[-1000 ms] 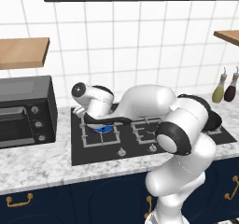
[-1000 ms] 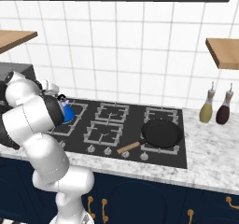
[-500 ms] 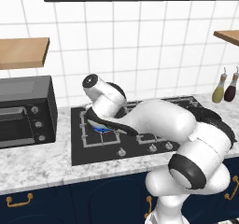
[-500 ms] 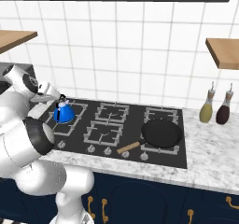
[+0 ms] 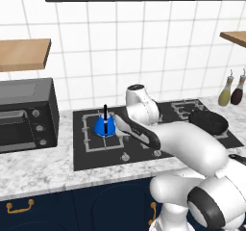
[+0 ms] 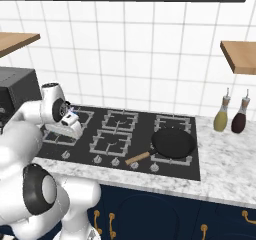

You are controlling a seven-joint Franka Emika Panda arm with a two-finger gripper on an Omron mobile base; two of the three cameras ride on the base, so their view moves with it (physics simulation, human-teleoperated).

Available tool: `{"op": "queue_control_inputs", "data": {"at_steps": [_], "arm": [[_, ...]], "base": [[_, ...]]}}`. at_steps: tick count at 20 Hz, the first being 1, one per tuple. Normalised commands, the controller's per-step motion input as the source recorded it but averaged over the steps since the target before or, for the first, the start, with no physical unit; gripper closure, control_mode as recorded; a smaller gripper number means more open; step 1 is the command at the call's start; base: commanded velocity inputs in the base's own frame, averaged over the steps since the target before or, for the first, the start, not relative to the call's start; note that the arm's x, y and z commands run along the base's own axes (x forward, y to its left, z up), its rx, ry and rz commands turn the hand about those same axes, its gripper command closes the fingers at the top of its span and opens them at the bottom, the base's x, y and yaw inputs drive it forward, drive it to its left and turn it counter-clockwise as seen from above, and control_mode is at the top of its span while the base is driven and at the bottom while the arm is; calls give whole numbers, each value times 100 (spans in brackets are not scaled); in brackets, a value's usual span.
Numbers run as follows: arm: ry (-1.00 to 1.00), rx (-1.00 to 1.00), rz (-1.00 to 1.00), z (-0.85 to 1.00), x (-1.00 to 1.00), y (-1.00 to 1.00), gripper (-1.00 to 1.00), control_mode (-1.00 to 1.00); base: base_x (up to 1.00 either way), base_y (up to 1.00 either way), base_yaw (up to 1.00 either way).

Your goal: Pick the kettle from the counter and place it on a stove burner. Then turn the burner on.

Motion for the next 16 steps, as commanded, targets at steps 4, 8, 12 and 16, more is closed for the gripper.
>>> {"op": "queue_control_inputs", "data": {"at_steps": [4, 8, 12, 16], "arm": [[16, 10, 10, -96, 26, 17, -100, -100], [8, 0, 7, -64, 29, 53, -100, -100], [5, -13, 1, -39, 53, 56, -100, -100], [5, -2, 2, -10, 30, 4, -100, -100]], "base": [[0, 0, 0], [0, 0, 0], [0, 0, 0], [0, 0, 0]]}}
